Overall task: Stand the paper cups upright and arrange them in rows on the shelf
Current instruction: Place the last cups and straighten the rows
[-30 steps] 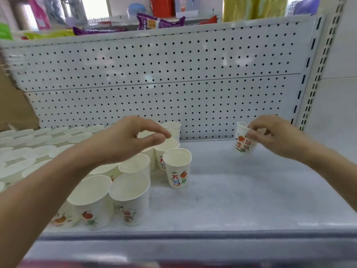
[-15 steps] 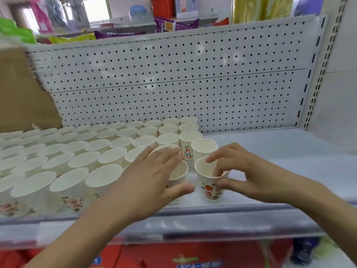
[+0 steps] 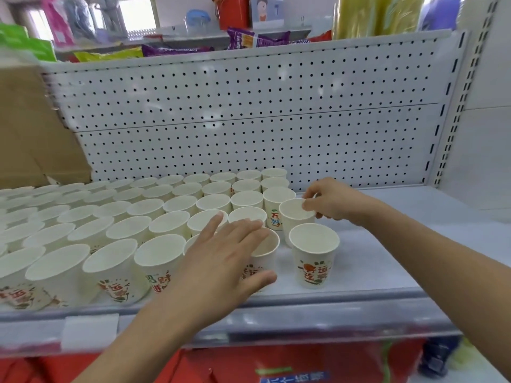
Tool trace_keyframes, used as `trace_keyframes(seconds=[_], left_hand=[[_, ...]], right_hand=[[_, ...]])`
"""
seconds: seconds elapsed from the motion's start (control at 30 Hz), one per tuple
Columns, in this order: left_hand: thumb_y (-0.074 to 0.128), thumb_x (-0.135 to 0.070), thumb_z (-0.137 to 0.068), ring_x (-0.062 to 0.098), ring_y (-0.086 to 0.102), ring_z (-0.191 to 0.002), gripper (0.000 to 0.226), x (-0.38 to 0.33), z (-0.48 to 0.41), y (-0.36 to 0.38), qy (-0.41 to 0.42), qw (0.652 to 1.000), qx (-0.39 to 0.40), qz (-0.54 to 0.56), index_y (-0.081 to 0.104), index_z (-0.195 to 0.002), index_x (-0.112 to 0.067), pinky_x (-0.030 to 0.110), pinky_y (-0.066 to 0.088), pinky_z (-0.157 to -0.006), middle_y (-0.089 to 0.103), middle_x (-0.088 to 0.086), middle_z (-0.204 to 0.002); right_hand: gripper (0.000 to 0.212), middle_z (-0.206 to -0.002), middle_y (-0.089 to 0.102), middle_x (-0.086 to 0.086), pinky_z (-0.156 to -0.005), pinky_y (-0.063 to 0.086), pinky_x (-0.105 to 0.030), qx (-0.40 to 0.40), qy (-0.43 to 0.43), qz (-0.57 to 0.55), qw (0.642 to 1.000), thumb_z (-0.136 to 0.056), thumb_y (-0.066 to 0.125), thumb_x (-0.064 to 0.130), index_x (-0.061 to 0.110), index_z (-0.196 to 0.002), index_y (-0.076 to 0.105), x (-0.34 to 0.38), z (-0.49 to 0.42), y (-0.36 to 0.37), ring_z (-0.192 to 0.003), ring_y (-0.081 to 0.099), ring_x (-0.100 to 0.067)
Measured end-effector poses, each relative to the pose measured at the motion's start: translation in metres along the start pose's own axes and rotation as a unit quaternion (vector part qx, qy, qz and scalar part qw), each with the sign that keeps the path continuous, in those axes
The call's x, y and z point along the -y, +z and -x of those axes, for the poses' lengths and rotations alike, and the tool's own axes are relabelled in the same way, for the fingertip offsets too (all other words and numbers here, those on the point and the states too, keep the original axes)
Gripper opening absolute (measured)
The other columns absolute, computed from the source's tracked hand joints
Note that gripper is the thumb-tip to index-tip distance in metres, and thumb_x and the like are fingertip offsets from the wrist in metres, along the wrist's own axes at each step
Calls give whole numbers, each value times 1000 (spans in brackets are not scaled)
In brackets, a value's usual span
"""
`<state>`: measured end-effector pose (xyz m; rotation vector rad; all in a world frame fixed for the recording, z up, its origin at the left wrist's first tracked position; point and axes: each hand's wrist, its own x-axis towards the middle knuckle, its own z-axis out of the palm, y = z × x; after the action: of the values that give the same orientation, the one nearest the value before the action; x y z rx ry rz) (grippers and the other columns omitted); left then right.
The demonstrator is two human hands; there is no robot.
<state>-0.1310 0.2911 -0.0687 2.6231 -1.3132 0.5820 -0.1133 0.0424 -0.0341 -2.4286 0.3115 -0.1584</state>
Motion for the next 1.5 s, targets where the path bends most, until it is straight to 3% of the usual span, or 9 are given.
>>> trace_keyframes(seconds=[0.27,0.4,0.57,0.73,0.97,1.17,1.23,1.33,1.5], left_hand=[[33,-68,-79,9,44,-131,71,5,0,1,-8,1000,-18,-4,51,-135,-28,37,12,-119,50,-9,-141],[35,-64,-84,9,47,-128,60,7,2,3,-6,999,-35,8,56,-129,-30,45,23,-114,56,-13,-135],[34,-58,-88,8,51,-124,46,10,3,7,-6,997,-65,47,66,-112,-34,44,19,-114,67,-19,-113],[33,-57,-89,3,54,-114,43,12,4,8,6,996,-70,63,68,-98,-34,41,17,-115,67,-21,-95],[35,-60,-87,2,54,-110,44,14,9,7,13,993,-82,85,68,-100,-34,34,20,-112,68,-19,-96],[37,-57,-87,3,56,-109,41,17,9,7,12,993,-79,86,68,-102,-36,35,21,-112,69,-19,-97],[40,-57,-87,4,56,-110,40,19,10,6,12,992,-85,90,67,-106,-36,34,20,-111,69,-16,-101],[45,-58,-87,7,54,-115,43,25,15,0,5,989,-113,98,62,-118,-34,37,26,-111,66,-12,-112],[48,-57,-86,1,48,-119,45,46,36,-13,-17,982,-151,114,58,-123,-33,37,23,-113,60,-19,-119]], right_hand=[[25,-61,54,-7,-45,32,-23,24,-1,-26,999,-91,59,19,6,-69,60,9,4,10,-49,39,-17],[37,-88,65,-2,-62,42,-26,-47,-25,-53,997,-95,48,47,14,-91,63,2,25,7,-70,55,-12],[55,-118,60,19,-95,37,-30,-67,-28,-304,950,-83,38,71,34,-117,59,-8,71,36,-110,55,0],[39,-76,64,37,-74,40,-15,-67,-38,-379,922,-88,29,61,37,-83,60,6,86,58,-80,59,21],[60,-97,65,28,-85,41,-21,-92,-28,-407,908,-93,27,60,9,-99,58,6,86,63,-100,56,8],[44,-70,66,33,-76,41,-21,-98,-42,-407,907,-95,27,55,35,-76,61,9,87,69,-73,60,18],[44,-82,68,32,-82,41,-22,-102,-49,-406,907,-91,28,61,35,-81,62,9,87,69,-82,61,17],[68,-137,52,19,-108,33,-33,-138,-56,-379,913,-77,31,80,39,-126,53,-1,86,66,-118,51,3],[49,-139,41,30,-104,33,-24,-180,-189,-196,945,-83,36,69,48,-124,54,-15,104,55,-133,34,5]])
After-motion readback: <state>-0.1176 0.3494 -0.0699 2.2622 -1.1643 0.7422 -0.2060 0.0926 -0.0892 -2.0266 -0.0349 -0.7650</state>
